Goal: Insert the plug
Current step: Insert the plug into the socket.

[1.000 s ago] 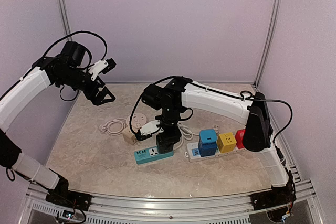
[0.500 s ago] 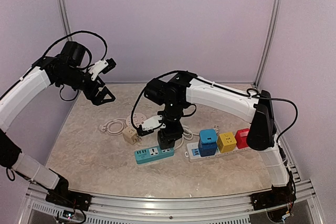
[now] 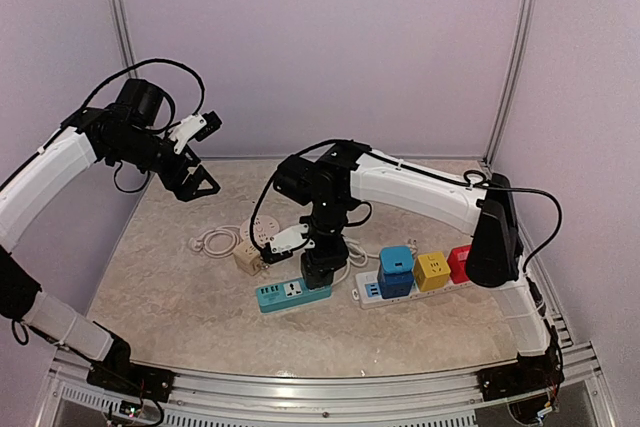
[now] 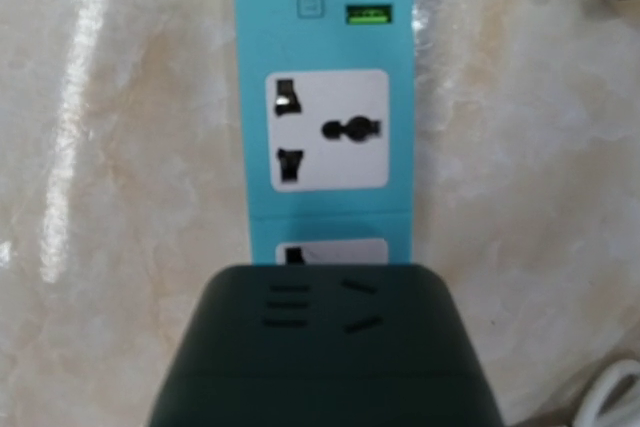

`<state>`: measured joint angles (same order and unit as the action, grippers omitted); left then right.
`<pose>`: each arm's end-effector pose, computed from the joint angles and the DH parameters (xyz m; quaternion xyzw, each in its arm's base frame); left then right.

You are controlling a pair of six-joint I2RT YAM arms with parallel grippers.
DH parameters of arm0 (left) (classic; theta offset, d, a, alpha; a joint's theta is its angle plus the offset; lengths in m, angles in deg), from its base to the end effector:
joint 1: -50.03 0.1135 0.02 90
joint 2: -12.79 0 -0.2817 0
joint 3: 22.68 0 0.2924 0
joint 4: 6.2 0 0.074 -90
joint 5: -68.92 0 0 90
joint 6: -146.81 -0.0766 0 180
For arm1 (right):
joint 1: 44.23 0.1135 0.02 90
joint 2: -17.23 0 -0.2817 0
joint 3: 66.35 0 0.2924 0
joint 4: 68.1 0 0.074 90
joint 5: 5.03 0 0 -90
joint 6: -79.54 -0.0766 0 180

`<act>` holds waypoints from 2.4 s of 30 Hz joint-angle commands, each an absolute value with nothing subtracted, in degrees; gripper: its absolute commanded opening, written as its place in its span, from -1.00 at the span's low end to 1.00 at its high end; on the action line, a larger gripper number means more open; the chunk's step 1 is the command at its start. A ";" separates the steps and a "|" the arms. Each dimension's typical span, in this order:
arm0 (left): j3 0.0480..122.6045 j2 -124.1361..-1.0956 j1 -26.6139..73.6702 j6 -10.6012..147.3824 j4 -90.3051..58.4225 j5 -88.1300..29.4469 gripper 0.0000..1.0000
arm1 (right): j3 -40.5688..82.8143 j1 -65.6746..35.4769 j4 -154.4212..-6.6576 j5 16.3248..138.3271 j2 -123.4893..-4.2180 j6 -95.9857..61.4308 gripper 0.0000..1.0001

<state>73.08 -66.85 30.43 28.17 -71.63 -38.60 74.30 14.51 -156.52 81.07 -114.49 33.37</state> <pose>0.3183 -0.1378 0.3603 0.4270 0.8241 -0.1153 0.3538 0.2673 0.4504 0.2213 -0.7785 0.6200 0.0455 0.0864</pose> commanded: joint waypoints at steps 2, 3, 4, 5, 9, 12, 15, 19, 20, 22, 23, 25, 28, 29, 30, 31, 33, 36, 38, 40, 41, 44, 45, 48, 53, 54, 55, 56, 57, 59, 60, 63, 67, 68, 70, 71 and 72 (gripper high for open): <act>74.67 -67.18 30.06 27.46 -72.90 -38.34 0.97 | 75.49 14.31 -160.14 80.12 -116.37 32.79 -1.00; 74.64 -67.12 30.05 27.46 -72.88 -38.35 0.97 | 75.48 14.32 -160.18 80.11 -116.30 32.78 -1.00; 74.63 -67.11 30.07 27.41 -72.93 -38.39 0.98 | 75.48 14.31 -160.14 79.87 -116.24 32.78 -1.00; 74.65 -67.18 30.01 27.38 -72.87 -38.39 0.97 | 75.47 14.32 -160.14 79.57 -116.20 32.86 -1.00; 74.74 -67.19 29.95 27.37 -72.96 -38.35 0.97 | 75.43 14.55 -159.79 78.64 -116.40 33.04 -1.00; 74.70 -67.15 29.82 27.39 -72.97 -38.22 0.98 | 75.48 14.70 -159.72 78.43 -116.92 33.13 -1.00; 74.69 -67.18 29.84 27.39 -73.00 -38.22 0.97 | 75.41 14.75 -159.84 78.78 -117.55 32.83 -1.00; 74.78 -67.14 29.85 27.29 -73.02 -38.18 0.97 | 74.82 14.69 -160.35 80.42 -118.31 32.44 -1.00; 74.81 -67.17 29.85 27.28 -73.02 -38.25 0.98 | 74.80 14.66 -160.47 80.71 -118.50 32.43 -1.00; 74.77 -67.14 29.89 27.26 -73.06 -38.26 0.97 | 74.85 14.70 -160.56 80.69 -118.92 32.55 -1.00; 74.83 -67.11 29.87 27.28 -73.06 -38.22 0.97 | 74.82 14.69 -160.49 80.48 -119.18 32.78 -1.00; 74.78 -67.06 29.81 27.27 -73.12 -38.25 0.97 | 74.89 14.67 -160.48 79.71 -119.91 33.39 -1.00; 74.80 -67.03 29.76 27.21 -73.15 -38.16 0.98 | 75.26 14.58 -161.09 77.76 -121.86 34.00 -1.00; 74.77 -66.94 29.78 27.22 -73.13 -38.13 0.97 | 75.25 14.58 -161.16 77.19 -122.63 33.82 -1.00; 74.76 -66.97 29.74 27.19 -73.15 -38.12 0.98 | 75.03 14.56 -161.11 76.73 -123.25 33.50 -1.00; 74.81 -66.88 29.77 27.19 -73.15 -38.06 0.97 | 74.46 14.55 -160.69 76.51 -123.98 32.97 -1.00; 74.84 -66.80 29.70 27.19 -73.15 -38.04 0.98 | 72.50 14.62 -159.35 76.12 -125.00 31.89 -1.00; 74.76 -66.67 29.70 27.11 -73.12 -38.06 0.98 | 68.78 14.57 -157.51 75.84 -126.74 30.45 -1.00; 74.81 -66.66 29.69 27.04 -73.15 -38.05 0.98 | 67.48 14.81 -156.91 76.76 -128.76 28.82 -1.00; 74.78 -66.61 29.68 27.02 -73.15 -37.89 0.97 | 66.28 15.37 -156.93 79.08 -130.42 27.08 -1.00; 74.76 -66.51 29.72 27.02 -73.23 -37.75 0.97 | 65.22 15.72 -156.32 79.86 -130.66 26.12 -1.00; 74.77 -66.32 29.73 26.85 -73.30 -37.58 0.98 | 60.10 16.44 -152.41 81.94 -129.13 24.67 -1.00; 74.81 -66.31 29.74 26.84 -73.37 -37.54 0.98 | 58.59 16.77 -151.15 83.04 -128.43 24.39 -1.00; 74.92 -66.40 29.73 26.84 -73.30 -37.60 0.98 | 56.41 17.81 -150.29 86.50 -127.48 23.85 -1.00; 74.91 -66.33 29.72 26.92 -73.41 -37.61 0.97 | 56.31 18.51 -150.17 85.15 -127.63 25.75 -1.00; 74.86 -66.27 29.70 26.93 -73.42 -37.60 0.97 | 56.77 18.46 -150.16 83.57 -127.64 25.97 -1.00; 74.82 -66.16 29.72 26.93 -73.46 -37.63 0.97 | 57.28 18.49 -150.20 83.38 -127.62 26.03 -1.00; 74.78 -66.02 29.66 26.98 -73.49 -37.63 0.97 | 57.88 18.45 -150.10 83.81 -127.55 25.78 -1.00; 74.74 -65.93 29.66 26.86 -73.48 -37.61 0.98 | 58.17 18.45 -149.45 84.48 -126.96 25.44 -0.89; 74.56 -65.72 29.71 26.84 -73.47 -37.69 0.97 | 58.31 18.46 -148.34 86.31 -125.22 25.13 -0.35; 74.53 -65.75 29.66 26.85 -73.46 -37.73 0.97 | 58.31 18.49 -147.59 86.85 -124.12 24.87 -0.21; 74.51 -65.86 29.68 26.79 -73.40 -38.01 0.97 | 58.96 18.51 -144.76 88.35 -120.39 24.04 0.22; 74.59 -65.83 29.50 26.74 -73.46 -38.05 0.97 | 59.29 18.49 -141.06 89.18 -115.55 23.93 0.97; 74.54 -65.79 29.46 26.67 -73.48 -38.11 0.98 | 59.31 18.45 -140.26 89.14 -114.47 24.16 0.99; 74.50 -65.71 29.42 26.65 -73.56 -37.98 0.97 | 59.24 18.49 -138.99 89.08 -112.63 24.44 0.99; 74.50 -65.65 29.43 26.60 -73.52 -37.97 0.97 | 59.14 18.45 -138.35 89.28 -111.84 24.53 0.99; 74.52 -65.61 29.41 26.58 -73.58 -38.00 0.97 | 59.01 18.47 -137.79 89.58 -111.00 24.46 0.99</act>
<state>73.10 -66.71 29.91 27.03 -72.63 -37.75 58.76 18.01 -142.55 88.65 -115.35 25.00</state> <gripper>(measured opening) 0.988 0.995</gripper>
